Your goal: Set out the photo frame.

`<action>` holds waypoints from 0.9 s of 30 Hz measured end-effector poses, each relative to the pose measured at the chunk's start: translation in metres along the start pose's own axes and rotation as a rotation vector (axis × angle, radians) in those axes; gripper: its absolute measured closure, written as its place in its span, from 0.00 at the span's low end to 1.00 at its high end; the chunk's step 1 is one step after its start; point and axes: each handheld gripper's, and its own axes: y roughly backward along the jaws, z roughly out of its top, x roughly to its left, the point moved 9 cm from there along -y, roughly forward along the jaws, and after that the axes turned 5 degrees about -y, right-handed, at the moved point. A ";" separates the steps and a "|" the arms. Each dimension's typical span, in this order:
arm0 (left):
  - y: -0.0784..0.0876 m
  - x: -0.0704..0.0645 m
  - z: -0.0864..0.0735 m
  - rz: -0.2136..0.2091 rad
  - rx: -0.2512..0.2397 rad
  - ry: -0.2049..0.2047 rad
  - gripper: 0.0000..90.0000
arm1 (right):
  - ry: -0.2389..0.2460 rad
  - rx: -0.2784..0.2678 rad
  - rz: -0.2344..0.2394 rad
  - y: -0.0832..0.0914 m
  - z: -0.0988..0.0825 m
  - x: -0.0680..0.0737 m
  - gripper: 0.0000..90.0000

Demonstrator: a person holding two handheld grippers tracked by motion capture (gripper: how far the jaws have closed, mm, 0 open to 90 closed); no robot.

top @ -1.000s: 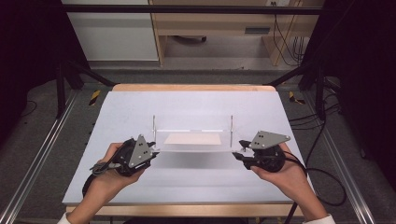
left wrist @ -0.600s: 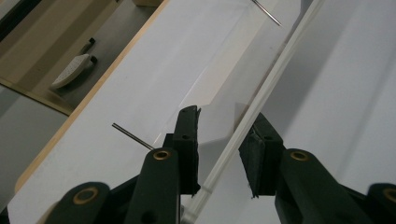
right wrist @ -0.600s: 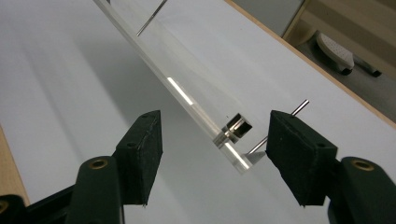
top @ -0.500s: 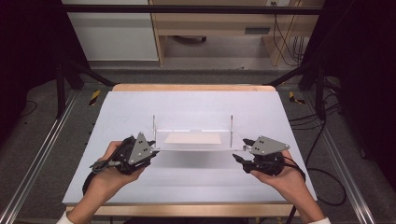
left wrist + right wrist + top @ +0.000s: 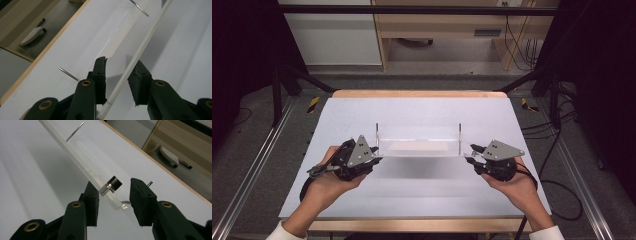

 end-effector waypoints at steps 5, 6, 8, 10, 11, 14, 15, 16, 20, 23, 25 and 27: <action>0.000 0.013 0.007 -0.042 0.005 0.022 0.75 | -0.021 -0.016 0.009 -0.002 0.008 -0.008 0.66; -0.001 0.015 0.009 -0.051 0.003 0.031 0.76 | -0.029 -0.027 0.018 -0.003 0.011 -0.009 0.66; -0.001 0.020 0.012 -0.063 0.010 0.038 0.75 | -0.027 -0.040 0.017 -0.004 0.014 -0.011 0.66; -0.001 0.025 0.014 -0.075 0.015 0.042 0.75 | -0.021 -0.047 0.014 -0.005 0.017 -0.014 0.66; -0.002 0.028 0.016 -0.081 0.016 0.043 0.75 | -0.022 -0.050 0.009 -0.005 0.019 -0.015 0.66; -0.003 0.035 0.019 -0.091 0.018 0.043 0.75 | -0.023 -0.055 -0.003 -0.007 0.023 -0.019 0.67; -0.003 0.038 0.020 -0.097 0.014 0.045 0.75 | -0.021 -0.062 -0.011 -0.008 0.026 -0.022 0.67; -0.003 0.040 0.022 -0.100 0.003 0.048 0.75 | -0.021 -0.062 -0.011 -0.008 0.026 -0.022 0.67; -0.004 0.049 0.024 -0.133 -0.030 0.072 0.73 | -0.017 -0.079 -0.023 -0.011 0.031 -0.028 0.67; -0.006 0.054 0.028 -0.111 -0.024 0.061 0.73 | -0.029 -0.085 -0.027 -0.014 0.034 -0.032 0.67; -0.007 0.058 0.030 -0.105 -0.019 0.056 0.72 | -0.037 -0.084 -0.032 -0.016 0.038 -0.036 0.67; -0.008 0.061 0.032 -0.096 -0.024 0.055 0.72 | -0.041 -0.083 -0.032 -0.016 0.039 -0.037 0.67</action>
